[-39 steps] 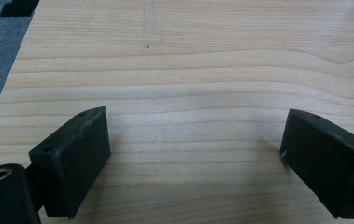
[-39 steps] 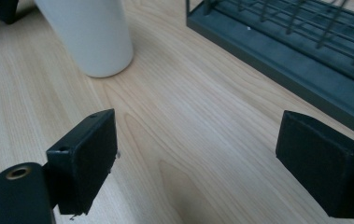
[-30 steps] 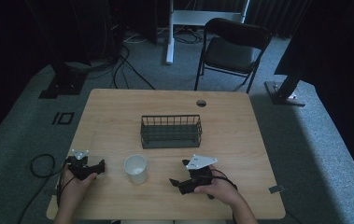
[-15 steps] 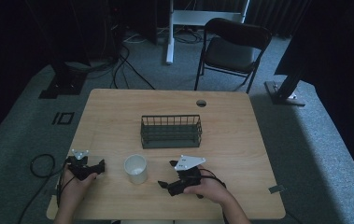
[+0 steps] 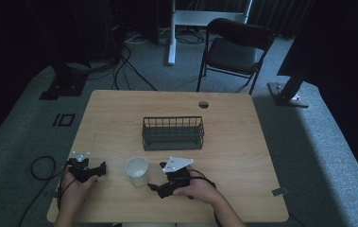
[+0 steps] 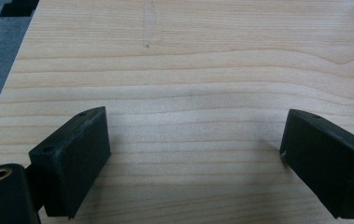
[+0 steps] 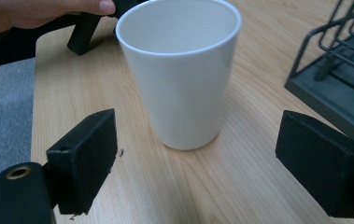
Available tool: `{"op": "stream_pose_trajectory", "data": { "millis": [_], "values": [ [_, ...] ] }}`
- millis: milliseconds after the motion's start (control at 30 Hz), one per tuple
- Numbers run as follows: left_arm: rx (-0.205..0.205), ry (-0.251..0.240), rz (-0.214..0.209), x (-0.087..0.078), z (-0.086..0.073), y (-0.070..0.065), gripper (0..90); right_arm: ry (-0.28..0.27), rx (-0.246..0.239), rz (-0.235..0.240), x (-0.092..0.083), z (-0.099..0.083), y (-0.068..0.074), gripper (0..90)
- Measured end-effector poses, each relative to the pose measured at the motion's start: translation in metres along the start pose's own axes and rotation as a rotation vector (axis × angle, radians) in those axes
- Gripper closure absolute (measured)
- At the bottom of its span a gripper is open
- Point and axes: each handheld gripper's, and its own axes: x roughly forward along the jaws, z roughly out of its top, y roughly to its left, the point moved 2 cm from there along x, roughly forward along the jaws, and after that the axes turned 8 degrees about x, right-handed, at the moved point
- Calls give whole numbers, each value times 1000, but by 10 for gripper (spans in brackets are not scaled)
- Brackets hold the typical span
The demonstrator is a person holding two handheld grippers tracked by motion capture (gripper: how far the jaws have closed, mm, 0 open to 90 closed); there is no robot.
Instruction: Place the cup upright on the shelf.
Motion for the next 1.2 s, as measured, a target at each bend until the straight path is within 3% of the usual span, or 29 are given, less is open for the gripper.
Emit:
{"op": "stream_pose_trajectory", "data": {
  "millis": [867,1200],
  "values": [
    [2,0,-2,0,0,0,88,-31,-38,37,43,21,11,127],
    [2,1,-1,0,0,0,89,-48,-48,30,53,27,12,134]
  ]
}}
